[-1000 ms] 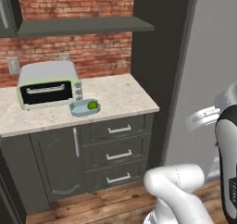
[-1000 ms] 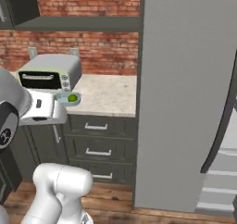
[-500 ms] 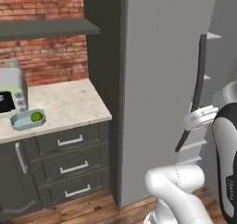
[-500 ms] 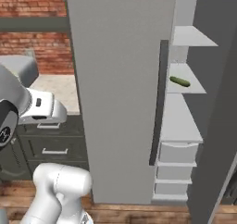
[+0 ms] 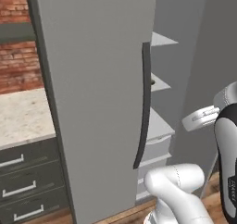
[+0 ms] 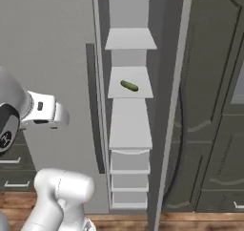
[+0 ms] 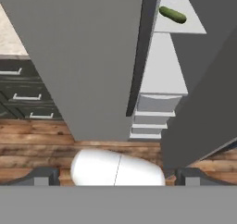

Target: Take the lime and cucumber out of the freezer and place them in the tupperware container on the counter. Then put the tupperware containing the vegetables back in the freezer.

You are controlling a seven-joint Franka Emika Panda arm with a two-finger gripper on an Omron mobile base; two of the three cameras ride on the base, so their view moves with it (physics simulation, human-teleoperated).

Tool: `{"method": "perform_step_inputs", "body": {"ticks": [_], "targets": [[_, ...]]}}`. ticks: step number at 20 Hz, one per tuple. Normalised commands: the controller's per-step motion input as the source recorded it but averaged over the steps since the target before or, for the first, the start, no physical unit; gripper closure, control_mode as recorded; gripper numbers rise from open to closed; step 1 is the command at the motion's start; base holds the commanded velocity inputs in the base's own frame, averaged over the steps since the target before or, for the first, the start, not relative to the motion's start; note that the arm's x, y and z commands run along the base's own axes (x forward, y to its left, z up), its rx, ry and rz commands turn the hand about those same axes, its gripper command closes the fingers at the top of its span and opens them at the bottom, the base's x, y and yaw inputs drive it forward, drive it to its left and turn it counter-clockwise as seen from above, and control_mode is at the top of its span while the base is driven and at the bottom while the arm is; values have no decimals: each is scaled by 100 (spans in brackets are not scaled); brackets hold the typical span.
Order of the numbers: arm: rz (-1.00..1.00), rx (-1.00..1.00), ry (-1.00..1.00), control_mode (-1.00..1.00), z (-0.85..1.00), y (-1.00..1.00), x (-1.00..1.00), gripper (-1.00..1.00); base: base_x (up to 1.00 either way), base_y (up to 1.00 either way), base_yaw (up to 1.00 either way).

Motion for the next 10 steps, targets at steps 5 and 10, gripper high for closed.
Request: {"method": "perform_step_inputs", "body": {"ticks": [5, 10], "targets": [[0, 0, 0, 100, 0, 0, 0, -100, 56, -41, 0], [0, 0, 0, 100, 0, 0, 0, -100, 29, -13, 0]]}}
